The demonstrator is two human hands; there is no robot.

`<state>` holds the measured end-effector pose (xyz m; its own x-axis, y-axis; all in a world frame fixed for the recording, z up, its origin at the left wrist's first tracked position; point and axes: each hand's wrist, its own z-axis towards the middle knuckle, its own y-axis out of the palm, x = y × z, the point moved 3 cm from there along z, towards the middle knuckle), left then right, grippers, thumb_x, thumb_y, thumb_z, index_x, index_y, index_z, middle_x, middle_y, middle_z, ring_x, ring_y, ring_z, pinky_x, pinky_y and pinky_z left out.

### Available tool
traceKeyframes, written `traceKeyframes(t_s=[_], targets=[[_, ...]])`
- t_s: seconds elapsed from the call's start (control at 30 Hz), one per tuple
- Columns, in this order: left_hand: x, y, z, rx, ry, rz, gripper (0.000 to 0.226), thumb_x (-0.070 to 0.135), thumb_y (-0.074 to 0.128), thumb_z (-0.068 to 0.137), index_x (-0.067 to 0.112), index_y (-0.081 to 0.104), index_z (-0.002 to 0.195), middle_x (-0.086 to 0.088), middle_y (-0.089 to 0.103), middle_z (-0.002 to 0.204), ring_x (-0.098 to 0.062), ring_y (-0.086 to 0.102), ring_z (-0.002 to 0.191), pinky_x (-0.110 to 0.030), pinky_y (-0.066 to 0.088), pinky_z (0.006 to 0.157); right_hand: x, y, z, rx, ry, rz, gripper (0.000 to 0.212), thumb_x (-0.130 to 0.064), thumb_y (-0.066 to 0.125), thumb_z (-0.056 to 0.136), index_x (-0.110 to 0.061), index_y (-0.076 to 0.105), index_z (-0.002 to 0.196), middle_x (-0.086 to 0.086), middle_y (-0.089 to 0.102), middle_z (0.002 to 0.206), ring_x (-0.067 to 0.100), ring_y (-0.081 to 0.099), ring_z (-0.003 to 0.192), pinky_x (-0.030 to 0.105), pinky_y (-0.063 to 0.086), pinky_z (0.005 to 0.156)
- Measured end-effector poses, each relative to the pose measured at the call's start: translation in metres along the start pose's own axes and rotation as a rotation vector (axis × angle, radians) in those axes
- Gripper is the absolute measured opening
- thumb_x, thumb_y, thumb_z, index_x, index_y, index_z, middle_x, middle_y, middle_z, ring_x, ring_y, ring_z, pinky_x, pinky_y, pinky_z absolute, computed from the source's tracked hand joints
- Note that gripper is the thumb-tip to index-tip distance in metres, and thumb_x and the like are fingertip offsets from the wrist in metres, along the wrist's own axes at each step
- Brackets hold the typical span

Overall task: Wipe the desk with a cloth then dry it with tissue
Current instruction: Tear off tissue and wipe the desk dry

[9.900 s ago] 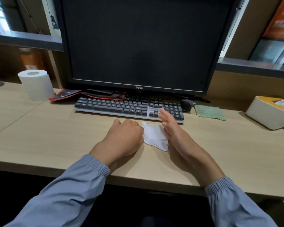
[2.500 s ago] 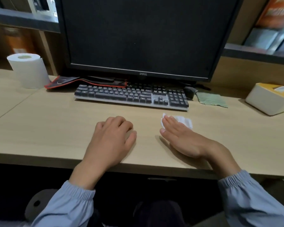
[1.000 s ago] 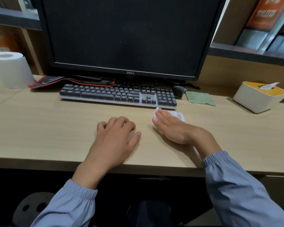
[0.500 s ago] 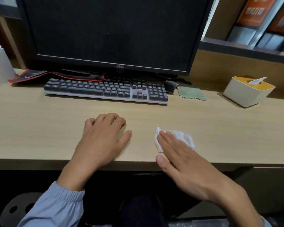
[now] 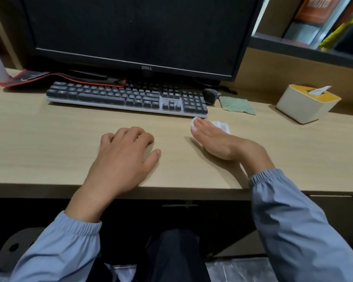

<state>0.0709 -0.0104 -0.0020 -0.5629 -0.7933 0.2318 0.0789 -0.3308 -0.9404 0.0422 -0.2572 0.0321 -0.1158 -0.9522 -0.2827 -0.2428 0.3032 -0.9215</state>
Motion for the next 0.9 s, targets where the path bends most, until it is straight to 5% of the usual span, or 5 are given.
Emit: traceKeyframes(t_s=[0.23, 0.5, 0.6, 0.9], targets=[[-0.001, 0.001, -0.001, 0.008, 0.003, -0.001, 0.043, 0.060, 0.037, 0.102, 0.035, 0.056, 0.132, 0.013, 0.051, 0.139, -0.015, 0.042, 0.134, -0.044, 0.026, 0.109, 0.006, 0.019, -0.041, -0.027, -0.005, 0.063, 0.079, -0.071, 0.012, 0.101, -0.031, -0.008, 0.165, -0.023, -0.021, 0.168, -0.007, -0.022, 0.151, 0.037, -0.008, 0.129], [0.000, 0.002, -0.001, 0.002, 0.005, 0.017, 0.056, 0.066, 0.023, 0.096, 0.035, 0.057, 0.129, 0.014, 0.053, 0.136, -0.015, 0.045, 0.131, -0.044, 0.029, 0.106, 0.001, 0.045, -0.111, -0.007, -0.006, 0.012, 0.072, -0.069, 0.014, 0.102, -0.038, -0.008, 0.164, -0.032, -0.024, 0.164, -0.021, -0.029, 0.141, 0.021, -0.013, 0.123], [0.002, 0.001, -0.001, -0.001, -0.003, 0.017, 0.056, 0.066, 0.023, 0.096, 0.036, 0.056, 0.129, 0.014, 0.052, 0.138, -0.015, 0.045, 0.132, -0.045, 0.030, 0.106, 0.006, 0.036, -0.096, -0.032, 0.019, 0.021, 0.071, -0.067, 0.012, 0.104, -0.035, -0.011, 0.164, -0.029, -0.024, 0.165, -0.018, -0.028, 0.143, 0.014, -0.016, 0.116], [0.001, 0.000, -0.001, -0.024, -0.006, 0.012, 0.056, 0.066, 0.022, 0.095, 0.037, 0.054, 0.130, 0.016, 0.051, 0.138, -0.014, 0.044, 0.132, -0.043, 0.030, 0.107, 0.026, -0.004, -0.001, -0.012, 0.092, -0.016, 0.076, -0.064, 0.011, 0.106, -0.022, -0.009, 0.166, -0.008, -0.016, 0.173, 0.008, -0.018, 0.157, 0.036, -0.007, 0.124]])
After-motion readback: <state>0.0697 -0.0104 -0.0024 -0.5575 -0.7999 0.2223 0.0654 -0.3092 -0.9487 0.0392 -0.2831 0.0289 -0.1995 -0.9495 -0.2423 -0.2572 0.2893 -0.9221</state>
